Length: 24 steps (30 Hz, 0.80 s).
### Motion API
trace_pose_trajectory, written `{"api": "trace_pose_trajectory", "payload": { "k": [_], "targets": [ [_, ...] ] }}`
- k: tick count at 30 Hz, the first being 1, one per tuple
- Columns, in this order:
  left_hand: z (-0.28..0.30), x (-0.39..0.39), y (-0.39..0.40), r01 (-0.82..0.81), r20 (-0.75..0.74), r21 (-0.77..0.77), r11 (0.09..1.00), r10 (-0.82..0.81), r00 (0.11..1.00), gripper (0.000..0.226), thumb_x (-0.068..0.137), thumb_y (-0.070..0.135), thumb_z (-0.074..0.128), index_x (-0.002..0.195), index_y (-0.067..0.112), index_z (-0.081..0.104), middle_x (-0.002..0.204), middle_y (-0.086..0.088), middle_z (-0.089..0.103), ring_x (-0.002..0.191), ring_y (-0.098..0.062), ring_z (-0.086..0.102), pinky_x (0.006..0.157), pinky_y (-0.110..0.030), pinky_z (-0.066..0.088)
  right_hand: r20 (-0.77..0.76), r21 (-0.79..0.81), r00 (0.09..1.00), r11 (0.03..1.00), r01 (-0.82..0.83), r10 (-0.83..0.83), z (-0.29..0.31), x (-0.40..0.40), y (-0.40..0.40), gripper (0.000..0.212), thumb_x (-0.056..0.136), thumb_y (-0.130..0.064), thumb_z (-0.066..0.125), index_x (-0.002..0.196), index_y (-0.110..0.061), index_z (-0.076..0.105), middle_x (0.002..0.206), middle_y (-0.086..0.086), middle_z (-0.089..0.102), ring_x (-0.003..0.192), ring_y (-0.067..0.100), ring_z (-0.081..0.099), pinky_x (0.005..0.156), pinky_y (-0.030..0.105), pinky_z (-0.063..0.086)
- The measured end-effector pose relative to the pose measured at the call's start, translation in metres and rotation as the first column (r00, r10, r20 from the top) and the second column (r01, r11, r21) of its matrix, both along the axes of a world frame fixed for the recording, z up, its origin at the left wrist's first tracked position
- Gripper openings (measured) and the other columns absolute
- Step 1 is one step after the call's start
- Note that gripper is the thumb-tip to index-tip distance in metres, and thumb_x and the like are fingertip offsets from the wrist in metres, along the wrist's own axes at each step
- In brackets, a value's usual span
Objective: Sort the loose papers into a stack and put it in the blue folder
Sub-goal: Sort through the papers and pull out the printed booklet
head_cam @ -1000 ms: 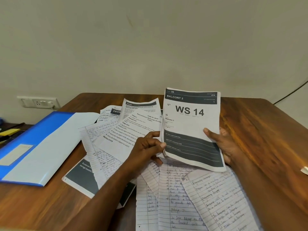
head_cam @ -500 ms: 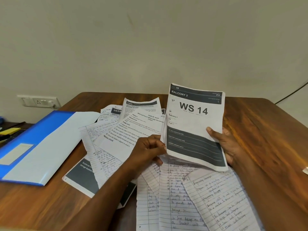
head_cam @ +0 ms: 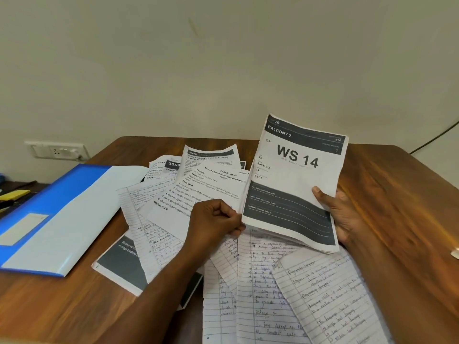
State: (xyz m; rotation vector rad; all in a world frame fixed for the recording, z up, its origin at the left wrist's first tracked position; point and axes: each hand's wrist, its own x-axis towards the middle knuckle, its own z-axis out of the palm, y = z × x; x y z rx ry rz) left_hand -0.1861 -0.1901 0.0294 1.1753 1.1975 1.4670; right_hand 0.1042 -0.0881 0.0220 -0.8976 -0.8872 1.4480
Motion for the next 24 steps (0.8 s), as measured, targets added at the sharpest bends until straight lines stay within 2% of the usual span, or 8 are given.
{"api": "trace_pose_trajectory", "payload": {
  "k": [2, 5, 9, 14, 17, 19, 22, 24],
  "targets": [
    [0.002, 0.000, -0.001, 0.003, -0.020, 0.019, 1.000, -0.003, 1.000, 0.007, 0.084, -0.011, 0.078, 0.083, -0.009, 0.072, 0.076, -0.027, 0.075, 0.067, -0.040, 0.072, 0.069, -0.045, 0.062, -0.007, 0.001, 1.000, 1.000, 0.016, -0.016, -0.001, 0.001, 0.001, 0.046, 0.097, -0.007, 0.070, 0.141, -0.015, 0.061, 0.134, 0.018, 0.070, 0.125, 0.045, 0.065, 0.106, 0.070, 0.046],
    [0.002, 0.001, -0.002, 0.001, -0.031, 0.021, 1.000, 0.000, 1.000, 0.007, 0.084, -0.006, 0.081, 0.087, -0.002, 0.076, 0.078, -0.023, 0.077, 0.075, -0.044, 0.075, 0.071, -0.046, 0.064, -0.027, 0.003, 0.999, 0.999, 0.033, -0.033, 0.000, 0.001, 0.001, 0.046, 0.095, -0.007, 0.071, 0.140, -0.014, 0.062, 0.133, 0.019, 0.070, 0.125, 0.046, 0.064, 0.103, 0.069, 0.049],
    [-0.001, 0.002, 0.000, 0.006, -0.013, 0.004, 1.000, -0.006, 1.000, 0.006, 0.088, -0.002, 0.078, 0.085, -0.004, 0.074, 0.076, -0.025, 0.075, 0.069, -0.041, 0.071, 0.069, -0.047, 0.060, -0.023, 0.001, 0.999, 1.000, 0.031, -0.031, 0.000, 0.001, -0.001, 0.047, 0.095, -0.008, 0.071, 0.140, -0.014, 0.062, 0.133, 0.018, 0.070, 0.124, 0.045, 0.065, 0.105, 0.069, 0.047],
    [-0.006, 0.003, 0.003, -0.012, -0.025, 0.000, 1.000, 0.012, 1.000, 0.012, 0.087, -0.011, 0.076, 0.080, -0.011, 0.067, 0.073, -0.031, 0.071, 0.062, -0.038, 0.067, 0.065, -0.044, 0.057, -0.020, 0.005, 1.000, 1.000, 0.016, -0.016, 0.003, -0.002, -0.003, 0.045, 0.098, -0.005, 0.067, 0.141, -0.013, 0.061, 0.130, 0.017, 0.072, 0.119, 0.041, 0.069, 0.089, 0.059, 0.060],
    [-0.004, 0.004, 0.002, -0.023, -0.032, 0.024, 0.999, 0.023, 0.999, 0.013, 0.085, -0.015, 0.075, 0.077, -0.013, 0.064, 0.071, -0.031, 0.071, 0.062, -0.040, 0.067, 0.066, -0.052, 0.057, -0.031, 0.005, 0.999, 1.000, 0.010, -0.010, 0.003, -0.001, -0.003, 0.044, 0.099, -0.004, 0.065, 0.142, -0.013, 0.060, 0.130, 0.017, 0.072, 0.118, 0.041, 0.069, 0.085, 0.055, 0.063],
    [-0.002, 0.005, 0.000, -0.048, -0.084, 0.038, 0.998, 0.051, 0.995, 0.014, 0.081, -0.016, 0.077, 0.076, -0.010, 0.065, 0.069, -0.025, 0.072, 0.062, -0.042, 0.070, 0.067, -0.056, 0.061, -0.034, 0.010, 0.999, 1.000, 0.008, -0.008, 0.002, -0.001, -0.003, 0.044, 0.099, -0.003, 0.065, 0.142, -0.012, 0.060, 0.131, 0.017, 0.072, 0.120, 0.042, 0.069, 0.087, 0.057, 0.062],
    [0.001, 0.007, -0.005, -0.097, -0.207, 0.071, 0.993, 0.110, 0.972, 0.018, 0.076, -0.012, 0.083, 0.074, 0.000, 0.070, 0.066, -0.015, 0.074, 0.065, -0.044, 0.072, 0.067, -0.054, 0.065, -0.029, 0.006, 0.999, 1.000, 0.017, -0.017, 0.001, -0.001, -0.001, 0.043, 0.099, -0.005, 0.066, 0.140, -0.013, 0.061, 0.131, 0.017, 0.071, 0.122, 0.043, 0.067, 0.092, 0.061, 0.058],
    [0.001, 0.007, -0.007, -0.115, -0.234, 0.075, 0.991, 0.129, 0.964, 0.016, 0.078, -0.006, 0.085, 0.076, 0.005, 0.073, 0.066, -0.014, 0.074, 0.067, -0.044, 0.073, 0.067, -0.054, 0.065, -0.025, 0.009, 0.999, 0.999, 0.030, -0.030, 0.001, -0.001, 0.000, 0.041, 0.097, -0.005, 0.067, 0.137, -0.014, 0.064, 0.131, 0.018, 0.071, 0.123, 0.044, 0.066, 0.092, 0.062, 0.057]
  ]
}}
